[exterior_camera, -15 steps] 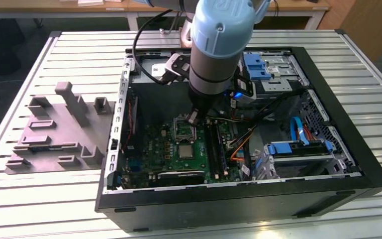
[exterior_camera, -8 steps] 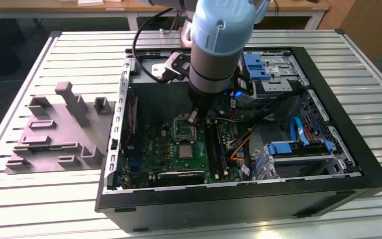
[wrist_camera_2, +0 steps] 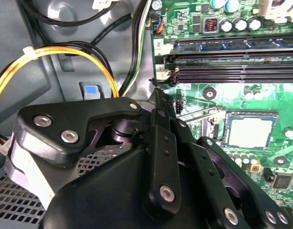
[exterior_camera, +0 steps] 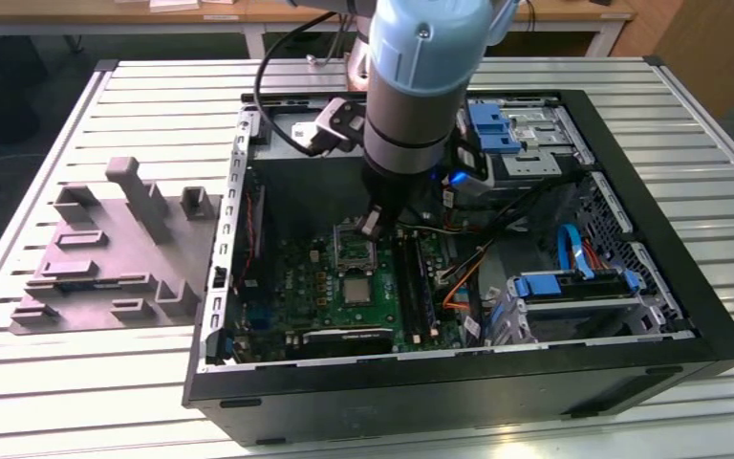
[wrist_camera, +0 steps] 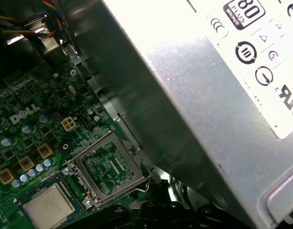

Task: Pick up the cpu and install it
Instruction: 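Close the cpu cover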

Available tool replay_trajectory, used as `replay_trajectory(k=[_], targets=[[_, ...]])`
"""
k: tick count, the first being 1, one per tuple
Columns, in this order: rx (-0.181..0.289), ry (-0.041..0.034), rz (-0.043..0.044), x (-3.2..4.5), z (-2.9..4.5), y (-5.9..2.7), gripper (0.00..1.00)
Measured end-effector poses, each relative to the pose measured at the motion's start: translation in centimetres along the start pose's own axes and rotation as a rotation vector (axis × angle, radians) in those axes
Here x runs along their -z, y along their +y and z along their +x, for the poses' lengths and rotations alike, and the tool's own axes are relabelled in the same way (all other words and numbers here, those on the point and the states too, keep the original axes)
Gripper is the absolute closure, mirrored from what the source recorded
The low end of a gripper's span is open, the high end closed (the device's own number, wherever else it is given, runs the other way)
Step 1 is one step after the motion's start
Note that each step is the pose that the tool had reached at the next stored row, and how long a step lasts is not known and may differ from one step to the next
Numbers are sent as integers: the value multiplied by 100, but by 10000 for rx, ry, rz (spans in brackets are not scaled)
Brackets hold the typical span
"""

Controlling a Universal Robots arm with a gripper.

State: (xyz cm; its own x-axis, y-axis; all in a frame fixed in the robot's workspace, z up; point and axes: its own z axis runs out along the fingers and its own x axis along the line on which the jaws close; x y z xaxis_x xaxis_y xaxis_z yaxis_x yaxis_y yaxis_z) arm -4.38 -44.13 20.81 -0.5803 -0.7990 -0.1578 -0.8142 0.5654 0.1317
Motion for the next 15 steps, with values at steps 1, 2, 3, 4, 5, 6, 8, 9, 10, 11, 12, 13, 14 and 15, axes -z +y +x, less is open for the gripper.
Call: replay_trajectory(k=[1,2,3,4,5,6,8,9,10,11,12,13,14,15], targets=[[-1,30,20,5,-1,1,89],[-1,60,39,12,-3,3,89],[-2,87,57,18,-5,5,89],[-1,113,73,25,-7,6,89],[-1,140,90,34,-8,8,89],[-1,161,106,41,-10,10,89],[-1,209,138,62,-15,14,89],[-1,237,158,73,-16,17,89],[1,263,176,83,-18,19,89],[3,290,195,93,-20,21,89],[5,322,218,102,-22,24,89],[9,354,239,111,-23,26,89],[18,381,257,118,-24,28,89],[35,402,267,126,-25,31,89]])
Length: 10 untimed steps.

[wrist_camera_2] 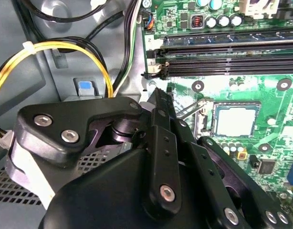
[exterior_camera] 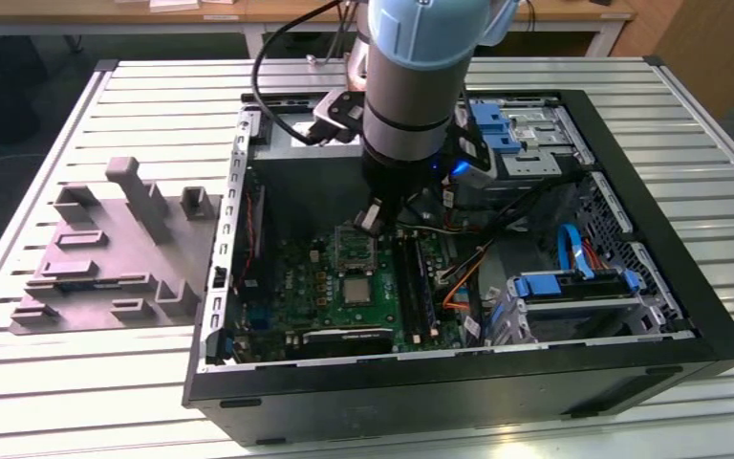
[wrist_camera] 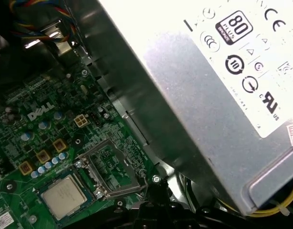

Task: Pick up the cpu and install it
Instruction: 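Close the cpu cover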

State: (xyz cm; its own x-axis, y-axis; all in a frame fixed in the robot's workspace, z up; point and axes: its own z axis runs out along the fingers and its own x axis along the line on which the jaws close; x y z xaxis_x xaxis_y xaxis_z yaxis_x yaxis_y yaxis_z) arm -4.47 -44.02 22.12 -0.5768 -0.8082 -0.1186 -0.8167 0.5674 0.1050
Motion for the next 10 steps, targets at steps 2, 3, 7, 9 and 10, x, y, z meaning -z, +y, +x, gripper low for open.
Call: replay_trajectory(k=[2,3,7,9,10], targets=[[38,27,13,13,-3,4,89],[55,42,20,22,-5,7,89],[111,129,71,50,-8,15,89],[137,220,128,60,-9,19,89],[145,272,162,65,-10,20,89]])
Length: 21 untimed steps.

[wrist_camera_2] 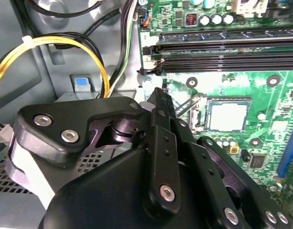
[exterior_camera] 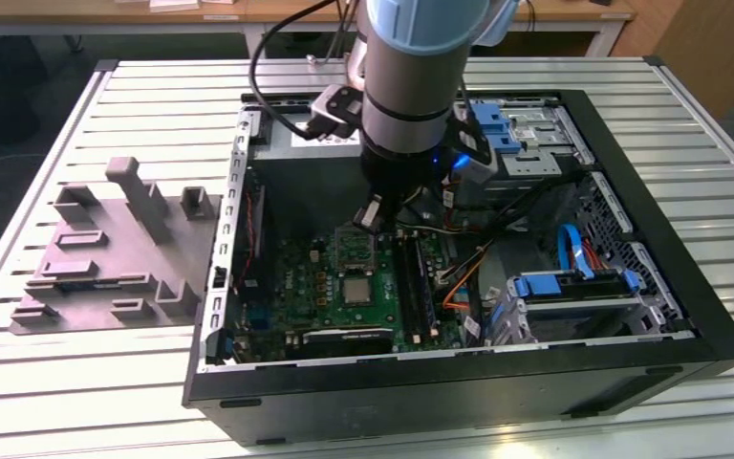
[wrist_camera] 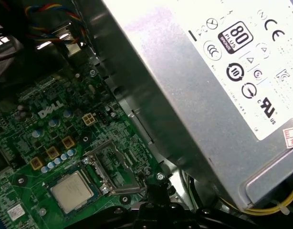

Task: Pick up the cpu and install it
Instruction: 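Close the cpu cover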

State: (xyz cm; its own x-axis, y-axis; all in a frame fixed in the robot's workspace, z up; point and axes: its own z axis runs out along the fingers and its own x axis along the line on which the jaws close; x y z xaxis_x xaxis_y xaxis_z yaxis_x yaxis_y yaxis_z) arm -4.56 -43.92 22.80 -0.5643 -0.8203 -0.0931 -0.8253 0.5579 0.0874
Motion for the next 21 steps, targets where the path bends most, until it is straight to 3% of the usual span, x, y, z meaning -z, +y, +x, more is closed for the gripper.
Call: replay_trajectory(k=[3,7,12,21], targets=[[20,135,89,19,-5,5,89],[82,230,144,46,-12,12,89],[431,271,125,49,-10,18,89],[555,271,108,77,-10,24,89]])
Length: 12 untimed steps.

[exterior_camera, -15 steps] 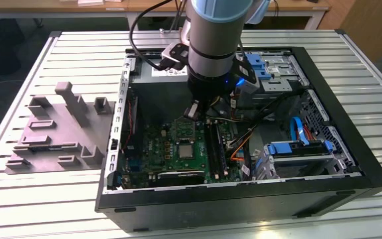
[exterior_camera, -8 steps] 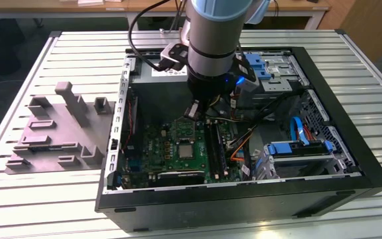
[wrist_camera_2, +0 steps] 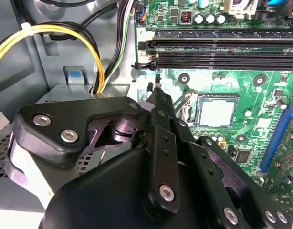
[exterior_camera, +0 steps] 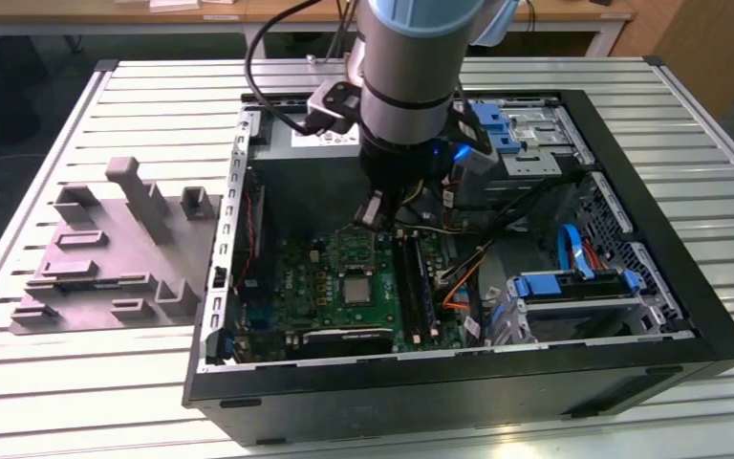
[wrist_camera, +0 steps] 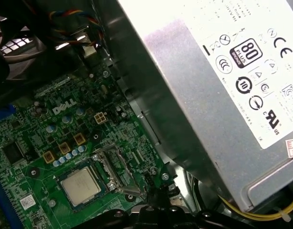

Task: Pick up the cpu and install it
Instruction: 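Close the cpu cover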

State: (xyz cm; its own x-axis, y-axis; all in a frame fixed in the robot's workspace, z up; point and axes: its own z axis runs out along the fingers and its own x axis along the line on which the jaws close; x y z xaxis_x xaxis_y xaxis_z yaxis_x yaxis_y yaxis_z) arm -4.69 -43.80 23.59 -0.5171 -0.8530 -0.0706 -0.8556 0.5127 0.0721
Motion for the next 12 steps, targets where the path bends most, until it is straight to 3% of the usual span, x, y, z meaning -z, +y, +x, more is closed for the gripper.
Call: replay_trajectory(k=[7,12], targets=[[46,-32,-39,25,0,5,89],[358,9,-87,27,2,10,89]])
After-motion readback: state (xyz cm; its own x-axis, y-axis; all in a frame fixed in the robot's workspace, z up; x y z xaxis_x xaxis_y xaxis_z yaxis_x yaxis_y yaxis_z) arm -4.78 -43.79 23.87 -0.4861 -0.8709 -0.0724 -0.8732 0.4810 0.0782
